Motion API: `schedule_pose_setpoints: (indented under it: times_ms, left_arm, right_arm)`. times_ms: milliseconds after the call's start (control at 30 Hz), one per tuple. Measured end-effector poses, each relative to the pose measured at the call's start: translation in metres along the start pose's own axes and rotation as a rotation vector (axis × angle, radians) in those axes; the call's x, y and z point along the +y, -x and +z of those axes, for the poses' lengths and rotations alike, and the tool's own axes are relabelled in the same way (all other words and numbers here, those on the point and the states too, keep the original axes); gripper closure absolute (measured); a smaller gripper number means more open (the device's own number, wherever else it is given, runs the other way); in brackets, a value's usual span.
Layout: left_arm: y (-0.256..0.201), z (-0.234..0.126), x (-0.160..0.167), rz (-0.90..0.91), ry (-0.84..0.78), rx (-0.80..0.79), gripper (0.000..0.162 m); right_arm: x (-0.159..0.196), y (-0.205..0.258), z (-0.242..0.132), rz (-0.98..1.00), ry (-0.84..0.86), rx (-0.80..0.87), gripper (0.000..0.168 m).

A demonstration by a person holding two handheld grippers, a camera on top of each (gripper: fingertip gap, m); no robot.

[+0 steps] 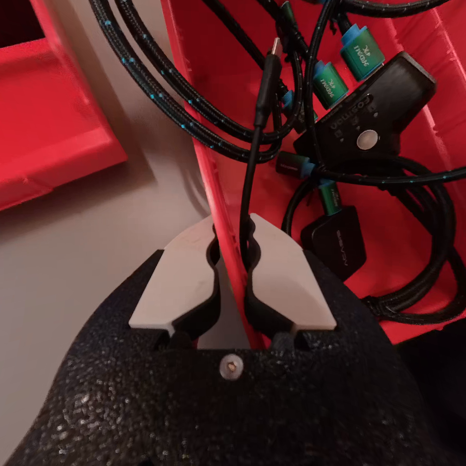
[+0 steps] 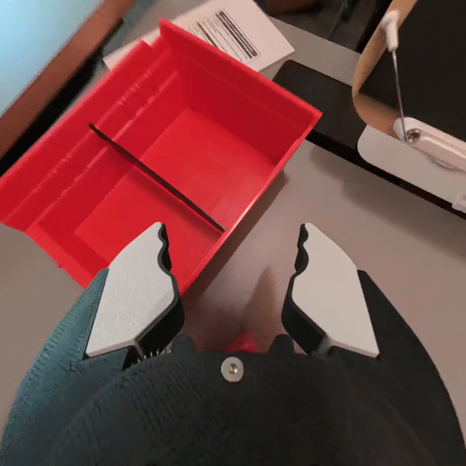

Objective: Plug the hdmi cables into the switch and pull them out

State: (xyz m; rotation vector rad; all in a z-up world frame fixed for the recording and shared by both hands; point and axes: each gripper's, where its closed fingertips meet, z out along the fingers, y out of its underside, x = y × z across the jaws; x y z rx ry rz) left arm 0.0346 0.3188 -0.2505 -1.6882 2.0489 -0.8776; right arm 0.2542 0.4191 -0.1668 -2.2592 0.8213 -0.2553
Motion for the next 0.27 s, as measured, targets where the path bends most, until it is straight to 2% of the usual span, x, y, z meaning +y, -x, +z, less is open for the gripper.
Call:
schedule_pose_setpoints:
  times_ms: [33, 100, 167, 267]
  left_arm:
    - [0.003, -0.004, 0.004, 0.0, -0.001, 0.007, 0.145]
    - [0.008, -0.011, 0.01, 0.011, -0.005, 0.008, 0.145]
    - [0.011, -0.014, 0.012, 0.004, -0.015, 0.014, 0.144]
    - [0.013, -0.016, 0.012, -0.002, -0.029, 0.027, 0.143]
  right_arm:
    - [0.001, -0.002, 0.008, -0.018, 0.016, 0.035, 0.07]
    - [0.008, -0.001, 0.025, -0.019, 0.067, 0.064, 0.071]
    - [0.02, 0.011, 0.043, 0.01, 0.139, 0.021, 0.075]
    - [0.044, 0.008, 0.061, 0.029, 0.292, 0.056, 0.097]
